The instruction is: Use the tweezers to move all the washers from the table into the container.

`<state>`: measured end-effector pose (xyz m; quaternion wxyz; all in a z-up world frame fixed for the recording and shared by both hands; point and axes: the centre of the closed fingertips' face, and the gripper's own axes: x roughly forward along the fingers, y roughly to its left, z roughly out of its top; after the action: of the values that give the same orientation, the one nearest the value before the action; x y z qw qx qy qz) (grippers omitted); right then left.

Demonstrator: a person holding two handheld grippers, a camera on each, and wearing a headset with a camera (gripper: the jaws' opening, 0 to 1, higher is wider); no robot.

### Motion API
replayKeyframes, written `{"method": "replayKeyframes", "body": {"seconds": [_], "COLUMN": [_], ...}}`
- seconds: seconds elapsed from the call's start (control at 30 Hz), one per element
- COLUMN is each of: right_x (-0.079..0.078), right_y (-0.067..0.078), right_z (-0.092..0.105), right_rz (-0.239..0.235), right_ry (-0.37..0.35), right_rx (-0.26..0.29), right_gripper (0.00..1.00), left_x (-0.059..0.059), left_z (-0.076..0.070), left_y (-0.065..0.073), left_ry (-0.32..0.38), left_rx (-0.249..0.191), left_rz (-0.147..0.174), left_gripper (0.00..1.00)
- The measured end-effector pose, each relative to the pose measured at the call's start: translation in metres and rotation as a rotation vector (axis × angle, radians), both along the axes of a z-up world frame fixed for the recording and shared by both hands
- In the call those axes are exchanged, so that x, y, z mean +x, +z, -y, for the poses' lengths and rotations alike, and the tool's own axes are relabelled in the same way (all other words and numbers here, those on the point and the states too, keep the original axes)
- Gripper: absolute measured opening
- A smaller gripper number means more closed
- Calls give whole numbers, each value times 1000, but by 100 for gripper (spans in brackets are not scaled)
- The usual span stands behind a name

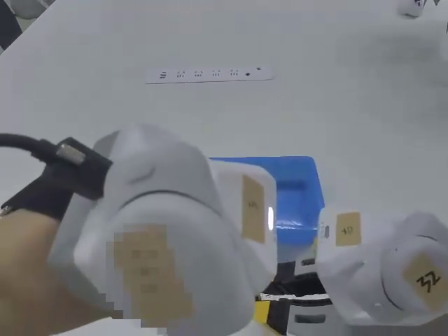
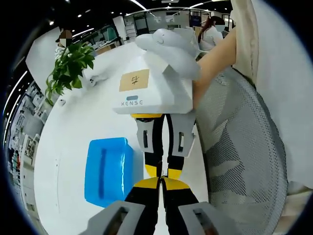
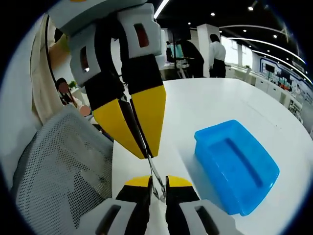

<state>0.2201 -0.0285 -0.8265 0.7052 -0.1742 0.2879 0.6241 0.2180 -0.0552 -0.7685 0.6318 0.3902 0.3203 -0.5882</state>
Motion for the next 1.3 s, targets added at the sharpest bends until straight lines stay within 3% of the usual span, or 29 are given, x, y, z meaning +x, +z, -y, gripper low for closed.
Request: {"method": "replayKeyframes", "body": {"seconds": [0.13,0.2,0.3,0.4,0.47,0.5,0.6,0.67,0.8,0.83,0.9,0.93,0.97,1.03,1.07,1.23,1.3], "right_x": [2,2,5,9,11,11,13,13,13,12,10,9,9,8,10,19,25], "right_y": [-4,-4,-4,-4,-4,-4,-4,-4,-3,-3,-3,-2,0,4,7,21,30], "right_z": [2,2,4,5,7,8,9,9,8,7,7,7,8,10,12,20,24], "right_rz": [-19,-39,-47,-93,-113,-118,-161,-180,-186,-187,-188,-192,-196,-202,-200,-192,-183], "right_ry": [-5,-11,-36,-95,-119,-124,-153,-170,-185,-184,-184,-185,-188,-195,-204,-242,-263], "right_rx": [-20,-21,-24,17,33,38,57,70,83,80,75,73,76,84,91,111,122], "right_gripper": [3,3,2,2,1,1,1,2,2,2,2,2,2,2,2,2,2], "left_x": [5,4,3,1,-4,-5,-12,-14,-18,-16,-13,-9,-7,-2,-2,-2,2], "left_z": [4,5,-3,-10,-14,-15,-19,-21,-20,-23,-31,-39,-43,-56,-60,-65,-66], "left_y": [-1,0,-1,0,3,3,5,5,9,13,15,18,19,20,21,16,25], "left_ry": [29,100,163,240,320,335,446,505,647,703,775,822,843,903,915,932,933], "left_rx": [-67,-136,-176,-237,-313,-324,-423,-468,-615,-666,-707,-732,-743,-752,-756,-749,-788], "left_rz": [6,-44,-64,-75,-104,-110,-126,-121,-103,-85,-61,-17,8,103,142,223,278], "left_gripper": [0,1,9,17,23,27,37,42,55,56,61,64,67,75,81,95,98]}}
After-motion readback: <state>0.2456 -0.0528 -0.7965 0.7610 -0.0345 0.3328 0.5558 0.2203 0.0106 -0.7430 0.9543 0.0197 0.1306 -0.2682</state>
